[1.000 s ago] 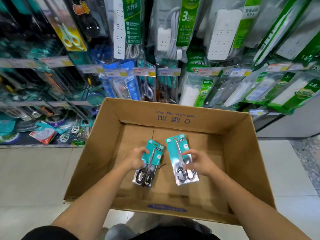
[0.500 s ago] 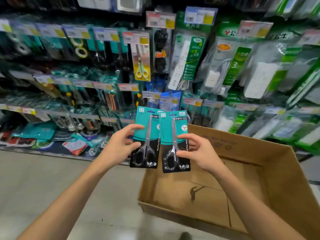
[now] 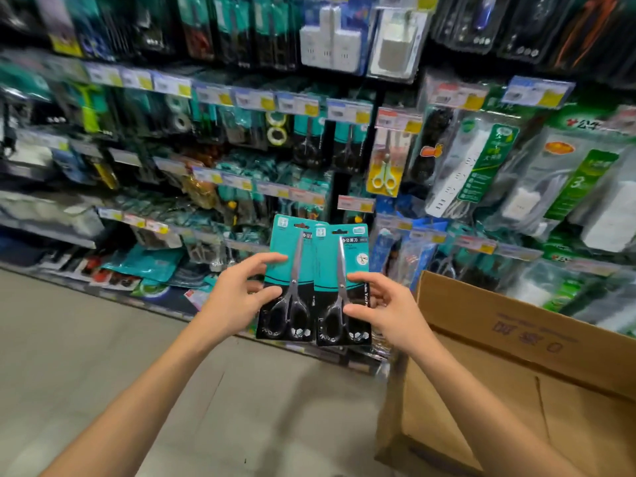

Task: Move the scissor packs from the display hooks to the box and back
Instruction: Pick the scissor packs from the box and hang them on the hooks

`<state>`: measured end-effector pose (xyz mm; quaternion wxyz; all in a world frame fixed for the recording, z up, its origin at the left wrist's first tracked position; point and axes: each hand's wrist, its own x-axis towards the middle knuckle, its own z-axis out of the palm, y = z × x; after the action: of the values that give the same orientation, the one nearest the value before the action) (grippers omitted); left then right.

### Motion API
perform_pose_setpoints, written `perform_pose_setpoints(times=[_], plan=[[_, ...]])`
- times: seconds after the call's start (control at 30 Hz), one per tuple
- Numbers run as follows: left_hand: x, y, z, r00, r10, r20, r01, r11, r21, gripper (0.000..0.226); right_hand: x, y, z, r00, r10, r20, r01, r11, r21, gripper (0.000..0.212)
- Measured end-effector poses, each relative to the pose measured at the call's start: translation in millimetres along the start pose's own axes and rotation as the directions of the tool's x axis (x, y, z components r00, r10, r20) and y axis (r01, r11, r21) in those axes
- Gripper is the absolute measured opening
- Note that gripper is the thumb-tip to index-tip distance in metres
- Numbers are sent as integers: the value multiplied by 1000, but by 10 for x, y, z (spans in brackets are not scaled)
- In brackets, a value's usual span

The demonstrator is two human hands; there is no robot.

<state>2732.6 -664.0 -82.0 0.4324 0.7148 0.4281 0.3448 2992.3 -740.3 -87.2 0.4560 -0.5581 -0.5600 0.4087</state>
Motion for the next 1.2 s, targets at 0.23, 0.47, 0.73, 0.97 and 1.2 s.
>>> perform_pose_setpoints(times=[0.23, 0.47, 0.73, 0.97, 1.2], plan=[[202, -237, -400, 997, -15, -70, 14, 1000, -22, 47, 457, -114, 192, 1000, -12, 9, 12, 998, -61, 43], [846, -350, -697, 999, 7, -43, -5, 998, 56, 54, 1192, 68, 282, 998, -23, -52, 21, 998, -53, 45], [2162, -397, -786, 999, 26, 22, -28, 994, 105, 55, 2211, 105, 2, 984, -10, -175, 13, 1000, 19, 44], [3036, -478, -673, 993, 42, 109, -53, 994, 94, 48, 2774, 136, -415, 956, -32, -293, 17, 998, -56, 42], [3356, -597, -667, 989, 97, 115, -114, 982, 149, 49, 3014, 180, -492, 932, -66, -357, 44, 997, -71, 36]])
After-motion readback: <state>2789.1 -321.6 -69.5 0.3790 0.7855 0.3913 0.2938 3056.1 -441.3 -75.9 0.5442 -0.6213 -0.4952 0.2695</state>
